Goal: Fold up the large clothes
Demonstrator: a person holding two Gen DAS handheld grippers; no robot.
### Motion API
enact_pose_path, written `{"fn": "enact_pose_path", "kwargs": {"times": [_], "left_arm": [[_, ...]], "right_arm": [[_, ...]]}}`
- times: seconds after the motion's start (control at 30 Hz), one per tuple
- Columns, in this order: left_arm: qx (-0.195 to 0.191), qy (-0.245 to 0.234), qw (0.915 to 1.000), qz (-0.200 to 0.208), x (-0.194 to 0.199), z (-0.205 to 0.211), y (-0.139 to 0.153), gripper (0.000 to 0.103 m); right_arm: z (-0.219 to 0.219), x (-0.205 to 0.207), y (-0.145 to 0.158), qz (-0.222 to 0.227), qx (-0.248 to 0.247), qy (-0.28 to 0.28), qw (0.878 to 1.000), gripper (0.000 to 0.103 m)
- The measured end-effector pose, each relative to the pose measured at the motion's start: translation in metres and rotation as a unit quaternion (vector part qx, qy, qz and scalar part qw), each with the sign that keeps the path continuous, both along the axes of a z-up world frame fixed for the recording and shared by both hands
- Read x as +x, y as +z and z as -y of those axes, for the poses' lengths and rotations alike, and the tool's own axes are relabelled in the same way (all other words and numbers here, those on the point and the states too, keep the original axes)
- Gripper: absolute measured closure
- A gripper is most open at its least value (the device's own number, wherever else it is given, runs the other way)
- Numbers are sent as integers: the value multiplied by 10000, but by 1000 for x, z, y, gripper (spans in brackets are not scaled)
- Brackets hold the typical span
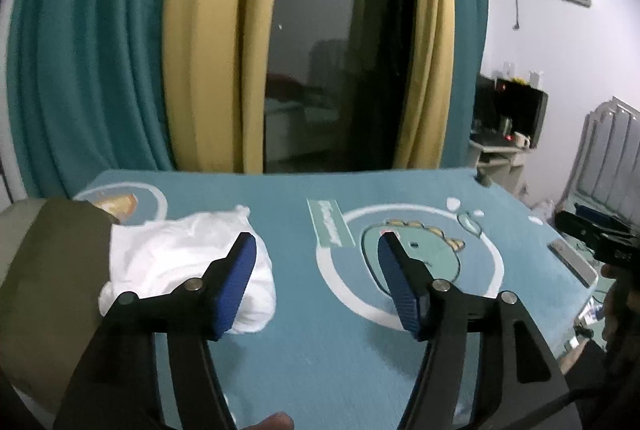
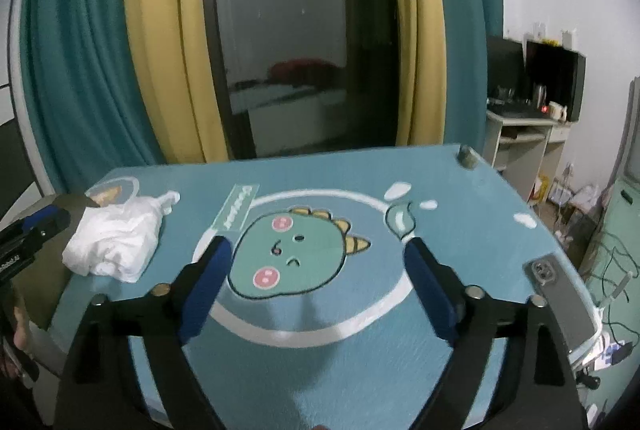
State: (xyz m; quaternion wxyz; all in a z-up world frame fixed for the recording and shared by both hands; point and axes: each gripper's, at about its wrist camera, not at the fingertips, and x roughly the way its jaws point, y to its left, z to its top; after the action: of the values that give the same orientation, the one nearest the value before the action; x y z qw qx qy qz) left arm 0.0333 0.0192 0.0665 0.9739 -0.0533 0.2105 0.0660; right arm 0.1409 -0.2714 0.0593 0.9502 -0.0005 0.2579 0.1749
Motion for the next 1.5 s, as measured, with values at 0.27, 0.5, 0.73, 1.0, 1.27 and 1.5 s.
{"fn": "enact_pose_path", "kwargs": {"times": [0.27,0.5,0.73,1.0,1.27,1.5], "left_arm": [[140,243,9992,278,-12,-8,8,28],[78,280,9992,260,-12,-18,3,28],[67,304,9992,239,-10,-21,2,28],[49,239,9996,118,8,-27,-2,28],[52,175,9998,101,20,-29,-4,28],[15,166,9998,87,21,-30,-4,28]], "right_arm": [[-9,-10,13,379,-110,149,9991,4],[-17,-9,14,433,-137,216,9987,4],[-20,1,10,321,-85,170,9993,4],[-19,17,5,201,-83,89,9997,4],[-21,25,2,155,-121,70,9998,4],[-22,28,3,152,-148,63,9998,4]]}}
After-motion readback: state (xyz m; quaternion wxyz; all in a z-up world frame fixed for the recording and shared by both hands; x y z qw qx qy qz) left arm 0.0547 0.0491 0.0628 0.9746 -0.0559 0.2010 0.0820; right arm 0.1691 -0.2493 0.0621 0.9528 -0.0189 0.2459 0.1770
